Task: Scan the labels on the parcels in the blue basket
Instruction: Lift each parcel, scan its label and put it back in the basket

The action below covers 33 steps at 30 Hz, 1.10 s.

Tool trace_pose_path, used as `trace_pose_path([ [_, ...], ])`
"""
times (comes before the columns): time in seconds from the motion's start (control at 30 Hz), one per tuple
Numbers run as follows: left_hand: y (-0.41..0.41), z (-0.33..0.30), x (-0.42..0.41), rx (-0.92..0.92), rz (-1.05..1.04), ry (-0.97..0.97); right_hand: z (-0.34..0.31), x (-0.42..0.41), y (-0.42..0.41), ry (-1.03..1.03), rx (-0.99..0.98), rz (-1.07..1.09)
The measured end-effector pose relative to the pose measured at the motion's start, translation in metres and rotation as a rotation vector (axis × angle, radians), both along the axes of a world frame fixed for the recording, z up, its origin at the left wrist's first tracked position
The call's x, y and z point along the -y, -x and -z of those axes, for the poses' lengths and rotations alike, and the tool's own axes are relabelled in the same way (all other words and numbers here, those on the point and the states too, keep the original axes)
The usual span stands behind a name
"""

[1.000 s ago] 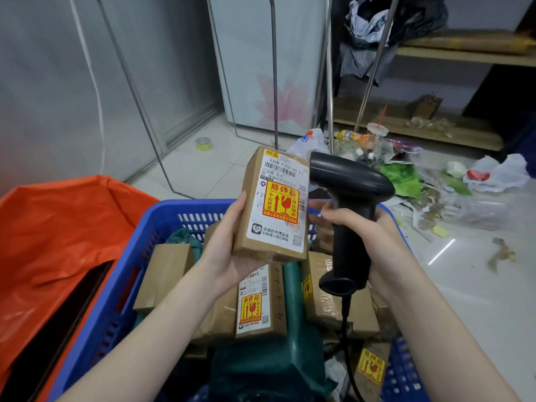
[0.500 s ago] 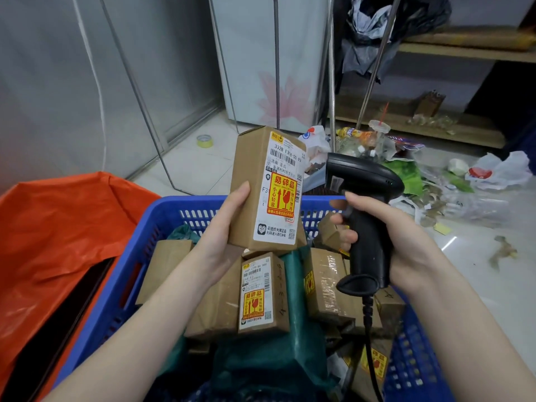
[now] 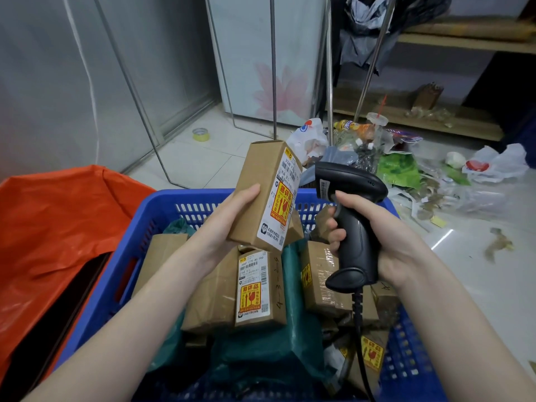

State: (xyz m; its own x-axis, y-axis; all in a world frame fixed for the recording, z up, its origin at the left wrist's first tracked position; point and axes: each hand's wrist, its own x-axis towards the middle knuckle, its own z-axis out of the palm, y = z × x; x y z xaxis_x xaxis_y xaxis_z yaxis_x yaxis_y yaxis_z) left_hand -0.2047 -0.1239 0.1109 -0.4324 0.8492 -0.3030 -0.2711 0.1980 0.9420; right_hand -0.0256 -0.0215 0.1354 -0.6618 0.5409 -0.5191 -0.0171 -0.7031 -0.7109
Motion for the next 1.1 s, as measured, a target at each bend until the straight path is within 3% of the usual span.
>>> trace_pose_path([
  [1.1, 0.002, 0.0027, -0.0012, 0.017, -0.01, 0.022, 0.0015, 0.0019, 0.0021, -0.003, 0.015, -0.01],
])
